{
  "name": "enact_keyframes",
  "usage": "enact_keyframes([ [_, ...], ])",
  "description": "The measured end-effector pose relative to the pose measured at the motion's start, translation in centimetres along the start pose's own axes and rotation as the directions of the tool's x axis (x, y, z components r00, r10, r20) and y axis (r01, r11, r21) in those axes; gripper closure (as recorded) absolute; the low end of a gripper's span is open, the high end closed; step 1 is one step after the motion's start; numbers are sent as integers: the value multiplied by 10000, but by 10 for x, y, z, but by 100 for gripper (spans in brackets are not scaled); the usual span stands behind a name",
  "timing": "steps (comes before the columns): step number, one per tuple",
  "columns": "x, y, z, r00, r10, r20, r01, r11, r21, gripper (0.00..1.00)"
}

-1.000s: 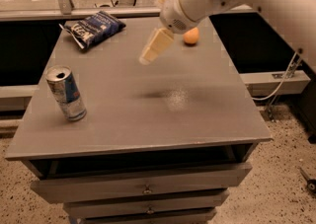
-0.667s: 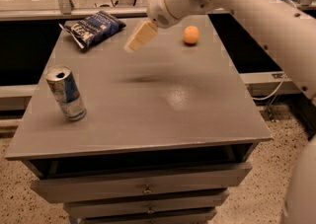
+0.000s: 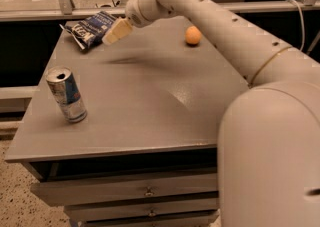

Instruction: Pick blue chip bag

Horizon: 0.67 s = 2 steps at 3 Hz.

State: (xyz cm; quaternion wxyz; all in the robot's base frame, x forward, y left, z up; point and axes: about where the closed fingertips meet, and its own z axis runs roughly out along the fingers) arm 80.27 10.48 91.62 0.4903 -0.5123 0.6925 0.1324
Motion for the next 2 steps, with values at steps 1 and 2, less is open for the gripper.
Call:
enact_keyframes([
  [1,-3,-2,47,9983,578,123,-576,9982,-188,0],
  [2,-7,2,80,9945,1003,307,-988,9939,-485,0],
])
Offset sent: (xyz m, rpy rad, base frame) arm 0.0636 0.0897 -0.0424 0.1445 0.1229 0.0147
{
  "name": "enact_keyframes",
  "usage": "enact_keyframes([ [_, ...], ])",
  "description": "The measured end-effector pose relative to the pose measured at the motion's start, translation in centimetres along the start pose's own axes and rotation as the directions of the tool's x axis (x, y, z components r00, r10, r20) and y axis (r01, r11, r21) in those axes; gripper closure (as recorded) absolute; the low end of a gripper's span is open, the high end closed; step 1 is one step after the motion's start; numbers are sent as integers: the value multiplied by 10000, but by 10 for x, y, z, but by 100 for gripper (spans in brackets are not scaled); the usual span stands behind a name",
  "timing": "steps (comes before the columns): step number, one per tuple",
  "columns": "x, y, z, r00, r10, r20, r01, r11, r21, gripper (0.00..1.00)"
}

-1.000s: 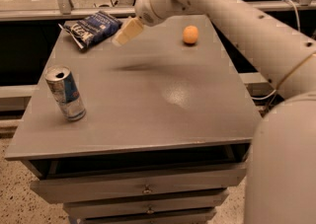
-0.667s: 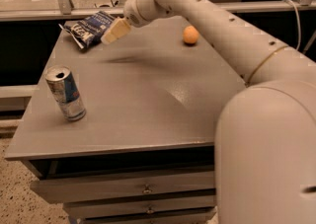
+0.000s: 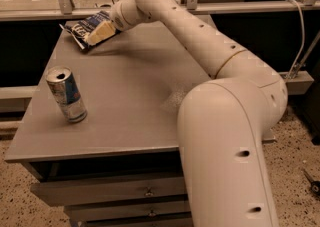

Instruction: Pick blue chip bag

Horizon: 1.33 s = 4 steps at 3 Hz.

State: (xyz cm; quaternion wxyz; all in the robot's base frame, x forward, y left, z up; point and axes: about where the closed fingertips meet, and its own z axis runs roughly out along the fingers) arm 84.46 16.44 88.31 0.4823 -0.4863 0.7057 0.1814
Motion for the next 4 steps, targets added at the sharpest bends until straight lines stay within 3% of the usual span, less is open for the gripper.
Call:
enact_keyframes([
  [1,-1,5,21,9992,350,201,-343,9989,-330,0],
  [2,1,10,33,9975,643,308,-624,9963,-584,13],
  [4,-8,12,31,9954,630,722,-578,9958,-717,60],
])
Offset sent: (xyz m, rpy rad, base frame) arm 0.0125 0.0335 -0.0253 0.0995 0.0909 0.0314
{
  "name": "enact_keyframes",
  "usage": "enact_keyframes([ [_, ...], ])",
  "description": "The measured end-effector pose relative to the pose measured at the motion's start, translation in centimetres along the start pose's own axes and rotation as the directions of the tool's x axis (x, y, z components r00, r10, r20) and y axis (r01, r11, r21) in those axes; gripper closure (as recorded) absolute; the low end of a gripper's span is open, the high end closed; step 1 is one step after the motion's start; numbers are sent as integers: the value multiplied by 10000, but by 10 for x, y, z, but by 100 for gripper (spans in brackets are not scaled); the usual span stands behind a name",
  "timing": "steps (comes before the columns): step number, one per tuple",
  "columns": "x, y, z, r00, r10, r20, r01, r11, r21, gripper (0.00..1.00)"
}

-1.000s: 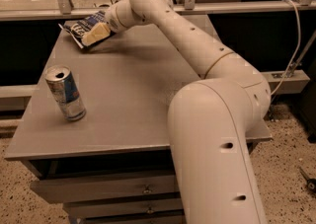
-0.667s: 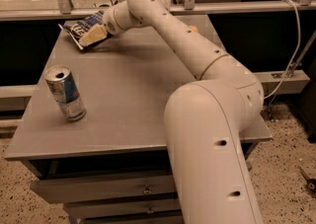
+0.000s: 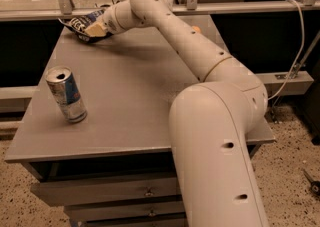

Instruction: Pick blue chip bag

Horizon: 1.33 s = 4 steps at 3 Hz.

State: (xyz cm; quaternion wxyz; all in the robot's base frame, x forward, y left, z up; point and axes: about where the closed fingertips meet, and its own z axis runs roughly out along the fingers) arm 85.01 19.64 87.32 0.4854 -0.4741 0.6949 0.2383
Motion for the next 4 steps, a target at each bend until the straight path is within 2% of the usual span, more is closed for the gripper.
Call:
enact_keyframes([
  [1,-26,7,-15,9971,-484,584,486,9988,-19,83],
  [2,-59,25,-42,9832,-1170,1403,1200,9927,-131,100],
  [3,-75,52,-65,9653,-1726,1957,1850,9816,-467,88],
  [4,-77,68,-75,9592,-2085,1910,2249,9720,-683,65],
])
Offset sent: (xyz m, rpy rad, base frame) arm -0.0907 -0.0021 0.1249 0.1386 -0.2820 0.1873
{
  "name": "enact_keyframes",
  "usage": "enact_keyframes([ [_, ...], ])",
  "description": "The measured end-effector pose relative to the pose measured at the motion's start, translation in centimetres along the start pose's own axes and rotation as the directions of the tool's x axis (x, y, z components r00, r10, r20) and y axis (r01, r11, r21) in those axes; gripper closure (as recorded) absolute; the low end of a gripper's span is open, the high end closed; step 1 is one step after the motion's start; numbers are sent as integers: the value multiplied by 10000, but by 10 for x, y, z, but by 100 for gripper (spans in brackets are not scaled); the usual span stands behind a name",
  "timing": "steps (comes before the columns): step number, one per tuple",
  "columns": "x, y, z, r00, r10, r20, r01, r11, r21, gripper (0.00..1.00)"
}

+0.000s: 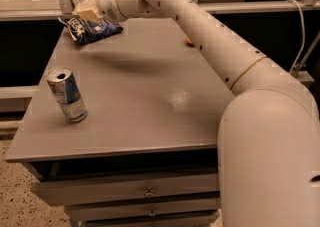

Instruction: Pick blue chip bag

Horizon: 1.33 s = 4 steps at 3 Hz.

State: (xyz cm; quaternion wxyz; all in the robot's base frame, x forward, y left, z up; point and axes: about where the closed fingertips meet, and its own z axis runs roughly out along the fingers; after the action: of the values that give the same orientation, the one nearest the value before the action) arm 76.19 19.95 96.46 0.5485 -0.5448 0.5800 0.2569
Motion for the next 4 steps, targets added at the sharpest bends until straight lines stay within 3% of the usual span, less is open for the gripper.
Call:
enact_keyframes([
  [2,2,3,4,10000,-37,-26,37,9999,155,18],
  [3,11,-11,24,9999,116,18,-118,9961,880,0],
  [4,34,-31,58,9988,374,-317,-322,9880,1513,0],
])
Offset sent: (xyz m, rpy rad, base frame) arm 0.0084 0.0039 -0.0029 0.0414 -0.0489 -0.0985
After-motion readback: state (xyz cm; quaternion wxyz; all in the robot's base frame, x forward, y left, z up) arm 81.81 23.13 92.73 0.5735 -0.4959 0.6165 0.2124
